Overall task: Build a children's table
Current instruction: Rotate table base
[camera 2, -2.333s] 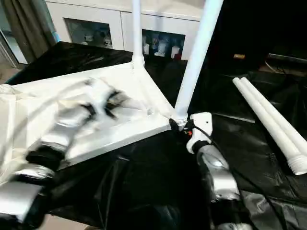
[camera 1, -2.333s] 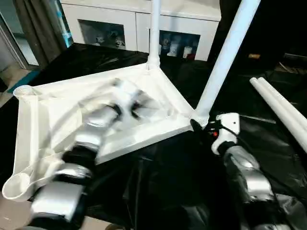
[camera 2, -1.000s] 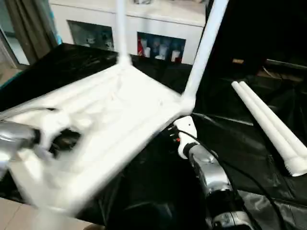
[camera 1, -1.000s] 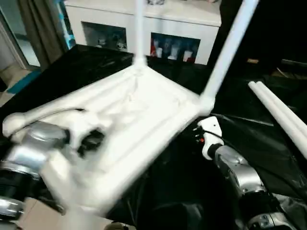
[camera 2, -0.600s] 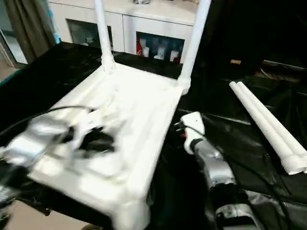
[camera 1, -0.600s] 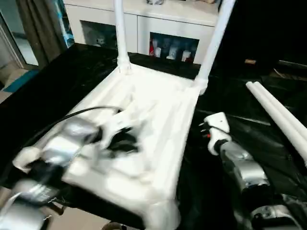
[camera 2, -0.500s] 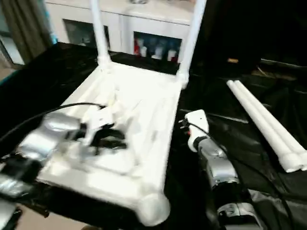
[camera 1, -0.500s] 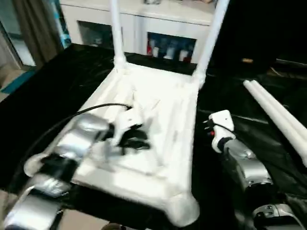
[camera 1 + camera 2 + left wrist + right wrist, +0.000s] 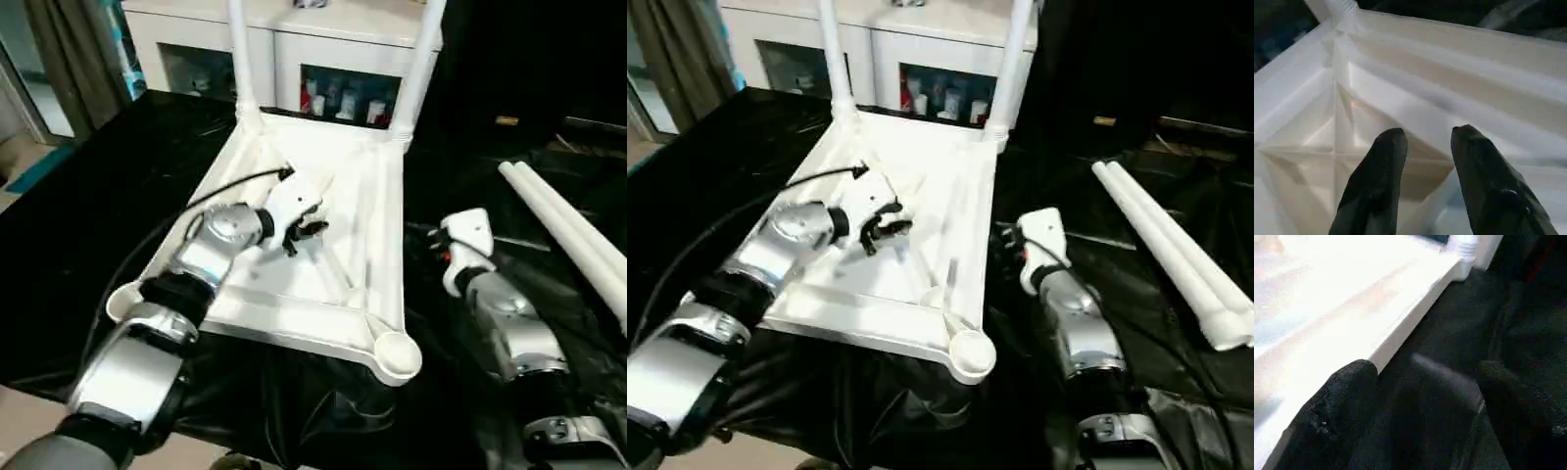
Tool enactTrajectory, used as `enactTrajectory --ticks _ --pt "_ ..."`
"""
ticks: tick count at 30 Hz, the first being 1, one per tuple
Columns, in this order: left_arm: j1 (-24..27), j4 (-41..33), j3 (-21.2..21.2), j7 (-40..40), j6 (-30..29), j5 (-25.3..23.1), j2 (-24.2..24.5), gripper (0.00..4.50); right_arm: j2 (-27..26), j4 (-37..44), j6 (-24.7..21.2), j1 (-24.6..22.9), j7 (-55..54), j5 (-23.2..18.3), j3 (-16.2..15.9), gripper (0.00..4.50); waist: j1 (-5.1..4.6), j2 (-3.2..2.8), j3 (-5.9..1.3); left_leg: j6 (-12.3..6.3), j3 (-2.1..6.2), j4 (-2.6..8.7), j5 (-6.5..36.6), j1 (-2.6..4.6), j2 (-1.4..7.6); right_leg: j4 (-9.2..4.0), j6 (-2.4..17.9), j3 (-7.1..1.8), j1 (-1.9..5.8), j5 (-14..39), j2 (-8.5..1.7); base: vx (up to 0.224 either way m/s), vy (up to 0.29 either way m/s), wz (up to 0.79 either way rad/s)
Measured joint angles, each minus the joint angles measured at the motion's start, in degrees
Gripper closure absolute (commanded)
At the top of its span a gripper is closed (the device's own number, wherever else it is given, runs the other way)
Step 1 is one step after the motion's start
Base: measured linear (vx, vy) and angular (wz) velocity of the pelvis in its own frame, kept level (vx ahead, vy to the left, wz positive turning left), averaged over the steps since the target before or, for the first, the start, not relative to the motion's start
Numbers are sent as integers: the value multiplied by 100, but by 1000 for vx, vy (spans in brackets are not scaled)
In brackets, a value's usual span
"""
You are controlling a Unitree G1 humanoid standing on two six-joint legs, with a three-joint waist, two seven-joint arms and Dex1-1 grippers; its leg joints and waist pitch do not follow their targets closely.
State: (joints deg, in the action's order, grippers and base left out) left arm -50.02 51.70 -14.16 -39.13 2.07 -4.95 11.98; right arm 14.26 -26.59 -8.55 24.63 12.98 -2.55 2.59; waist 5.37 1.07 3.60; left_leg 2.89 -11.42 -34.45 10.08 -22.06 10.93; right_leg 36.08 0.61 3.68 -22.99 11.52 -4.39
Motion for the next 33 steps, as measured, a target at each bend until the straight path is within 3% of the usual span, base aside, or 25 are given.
enactTrajectory --ticks 4,5,7,10,13,18,24,28,33 --pt "180 -409 472 -52 211 545 -88 264 96 234 -498 1 -425 161 53 76 -6 -17 0 -1 0 -3 0 2 -1 -2 0 -1 3 0 -1 0 0 0" --pt "266 -559 579 -50 211 660 -87 263 138 247 -571 0 -360 98 91 47 -8 -23 -2 -1 0 -3 0 3 -1 -1 0 -1 3 0 -1 0 0 0" --pt "531 -980 759 -43 112 878 -56 263 241 386 -736 -1 -194 -42 234 40 -21 -36 1 -1 -1 -1 0 4 0 -1 0 -2 2 0 -1 0 0 0" --pt "944 -1518 824 -44 -76 977 53 263 475 439 -996 45 -136 -83 344 2 -39 -41 -1 -1 -1 -1 0 7 2 3 0 -2 2 0 0 0 0 0" --pt "1411 -1886 987 47 -284 1006 138 263 692 405 -1201 148 -136 -80 420 2 -50 -39 1 -1 -2 -1 0 7 2 5 0 -1 0 0 1 0 0 0" --pt "1919 -2378 1558 1181 -410 1065 -83 263 516 458 -1178 218 -273 -20 425 2 -42 -34 2 0 -2 -2 0 5 4 5 0 -1 0 -1 1 0 0 0" --pt "2617 -3034 2095 2258 -488 1143 -427 263 256 944 -868 -231 -423 79 210 2 -27 -21 -1 -1 -2 0 1 -3 4 -12 -6 0 0 3 1 0 0 0" --pt "2891 -3341 2055 2763 -499 930 -646 263 -394 1310 -724 -657 -412 -173 112 2 -29 7 7 -1 -2 1 1 -7 4 -14 -15 -1 -3 8 2 0 0 0" --pt "2888 -3470 1929 3087 -567 697 -638 263 -523 1532 -552 -667 -434 -242 17 2 -33 3 7 0 -1 2 1 -4 3 -15 -24 -3 -1 1 1 0 0 0"
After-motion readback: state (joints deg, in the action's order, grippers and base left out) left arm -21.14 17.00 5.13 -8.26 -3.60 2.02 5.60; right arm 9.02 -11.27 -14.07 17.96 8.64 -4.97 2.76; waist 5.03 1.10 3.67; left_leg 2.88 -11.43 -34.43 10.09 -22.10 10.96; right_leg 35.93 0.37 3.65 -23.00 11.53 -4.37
